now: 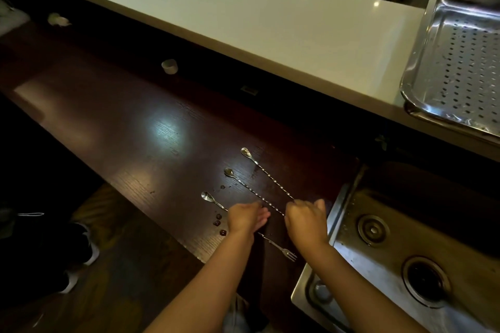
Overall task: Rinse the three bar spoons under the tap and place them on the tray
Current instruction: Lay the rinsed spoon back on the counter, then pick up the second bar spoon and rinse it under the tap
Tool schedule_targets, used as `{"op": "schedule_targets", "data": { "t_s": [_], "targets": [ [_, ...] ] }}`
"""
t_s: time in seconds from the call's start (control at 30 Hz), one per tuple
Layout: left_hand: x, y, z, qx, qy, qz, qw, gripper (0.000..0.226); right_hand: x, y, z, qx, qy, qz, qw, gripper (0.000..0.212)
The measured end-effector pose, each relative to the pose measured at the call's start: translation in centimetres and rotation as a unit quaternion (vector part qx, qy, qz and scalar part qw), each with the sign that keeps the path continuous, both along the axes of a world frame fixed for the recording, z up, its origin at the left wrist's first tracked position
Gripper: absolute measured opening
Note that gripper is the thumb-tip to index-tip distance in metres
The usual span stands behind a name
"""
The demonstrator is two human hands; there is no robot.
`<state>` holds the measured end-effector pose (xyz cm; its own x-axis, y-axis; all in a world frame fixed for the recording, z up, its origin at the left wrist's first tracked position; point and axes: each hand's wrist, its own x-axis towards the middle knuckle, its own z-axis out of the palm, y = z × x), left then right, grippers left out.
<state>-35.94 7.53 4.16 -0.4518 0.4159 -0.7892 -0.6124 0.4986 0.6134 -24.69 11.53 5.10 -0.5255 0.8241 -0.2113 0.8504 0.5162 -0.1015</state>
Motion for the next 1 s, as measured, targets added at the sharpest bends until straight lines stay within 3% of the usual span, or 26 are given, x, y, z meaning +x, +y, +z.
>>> {"op": "schedule_targets", "data": {
  "t_s": [0.1,0.2,0.3,0.5,0.7,0.83,0.93,1.0],
  "targets": [
    [0.2,0.4,-0.1,-0.003,0.013,0.012,1.000,0.018,0.4,0.2,-0.3,-0.006,0.027,-0.010,1.000,0.019],
    [0.4,0.9,-0.1,0.003,0.018,0.032,0.999,0.020,0.4,0.1,0.6,-0.001,0.032,-0.002,0.999,0.009],
    [0.6,1.3,0.1,0.014,0.012,0.055,0.998,0.021,0.7,-0.4,1.4,0.071,0.024,0.011,0.997,0.029],
    [1.8,2.2,1.1,0.039,0.005,0.069,0.997,0.019,2.6,-0.1,2.4,0.144,0.018,-0.007,0.989,0.028],
    [5.0,4.2,4.3,0.121,-0.004,0.034,0.992,0.017,8.7,1.0,4.3,0.164,0.118,-0.097,0.975,0.014],
    [9.4,5.3,6.3,0.170,-0.015,-0.034,0.985,0.017,15.1,1.2,5.8,0.115,0.190,-0.164,0.961,0.007],
    [14.0,5.9,7.4,0.201,-0.039,-0.083,0.975,0.018,21.0,0.5,6.1,0.060,0.263,-0.262,0.927,0.005],
    [17.2,6.3,7.8,0.210,-0.037,-0.117,0.970,0.017,25.3,-0.6,6.2,-0.034,0.374,-0.346,0.860,0.013]
  ]
}}
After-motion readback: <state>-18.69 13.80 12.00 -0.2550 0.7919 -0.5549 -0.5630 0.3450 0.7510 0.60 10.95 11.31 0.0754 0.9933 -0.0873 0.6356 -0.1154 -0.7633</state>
